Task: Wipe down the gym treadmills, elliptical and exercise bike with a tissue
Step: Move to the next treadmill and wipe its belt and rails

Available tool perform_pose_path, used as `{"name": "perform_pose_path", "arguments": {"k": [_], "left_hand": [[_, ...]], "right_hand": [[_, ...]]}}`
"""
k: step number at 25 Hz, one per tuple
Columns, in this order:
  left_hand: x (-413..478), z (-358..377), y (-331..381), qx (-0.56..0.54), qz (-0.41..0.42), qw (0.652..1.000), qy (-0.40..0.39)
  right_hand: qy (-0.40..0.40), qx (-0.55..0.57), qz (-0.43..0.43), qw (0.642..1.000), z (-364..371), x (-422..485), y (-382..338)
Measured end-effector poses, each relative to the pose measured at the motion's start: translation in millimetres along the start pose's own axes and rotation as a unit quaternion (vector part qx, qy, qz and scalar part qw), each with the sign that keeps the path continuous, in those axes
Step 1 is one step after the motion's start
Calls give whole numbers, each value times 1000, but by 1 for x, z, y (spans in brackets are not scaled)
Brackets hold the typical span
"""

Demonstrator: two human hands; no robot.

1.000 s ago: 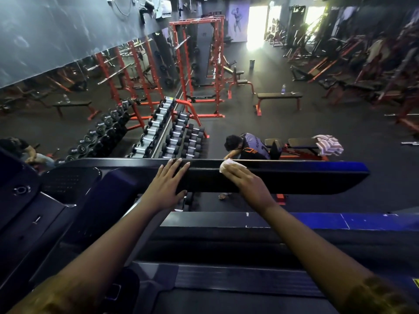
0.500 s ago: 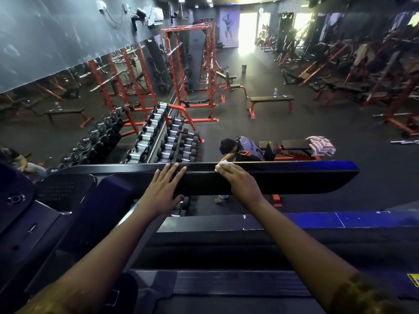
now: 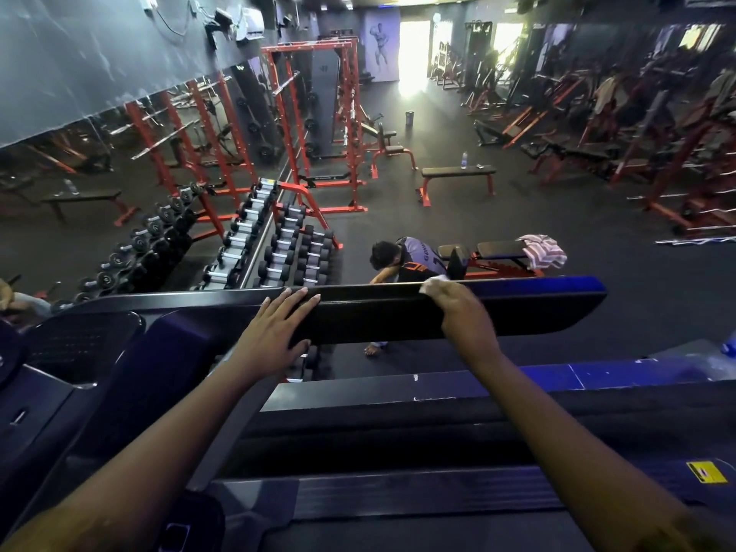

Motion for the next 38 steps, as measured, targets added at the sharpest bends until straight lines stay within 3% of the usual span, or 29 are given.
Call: {"name": "perform_pose_path", "arguments": {"k": [2, 5, 11, 18, 21, 25, 30, 32, 34, 38], "left_hand": [[0, -1, -1, 9, 6, 1000, -5], [-3, 1, -2, 25, 20, 999, -8], [-4, 1, 0, 33, 27, 999, 3], [-4, 3, 1, 30, 20, 999, -1], [-4, 0, 3, 33, 19, 999, 7], [-5, -1, 1, 21, 15, 1000, 5], [-5, 1, 3, 26, 28, 999, 17], [-5, 1, 4, 33, 23, 999, 22], [-5, 2, 9, 30, 15, 999, 33], [15, 9, 44, 51, 75, 995, 37]], "right_hand": [[-15, 3, -151, 988, 27, -1, -62], [-66, -49, -326, 942, 73, -4, -119], [-94, -146, -407, 897, 76, -5, -93], [-97, -184, -350, 913, 41, -31, -23], [-79, -154, -366, 914, 52, -30, -51], [-70, -121, -436, 889, 85, -11, -123], [-87, -106, -444, 886, 81, -16, -94], [-106, -112, -413, 897, 74, -25, -69], [-91, -70, -347, 931, 54, -31, -50], [13, 33, -139, 990, 18, -23, -20]]}}
Point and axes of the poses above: each hand's wrist, its own x-axis towards the middle knuckle, its own z-axis out of the palm, y = z × x, the point moved 9 cm from there along x, towards the middle knuckle, and after that the axes turned 4 degrees about -y, right-handed, at the moved point
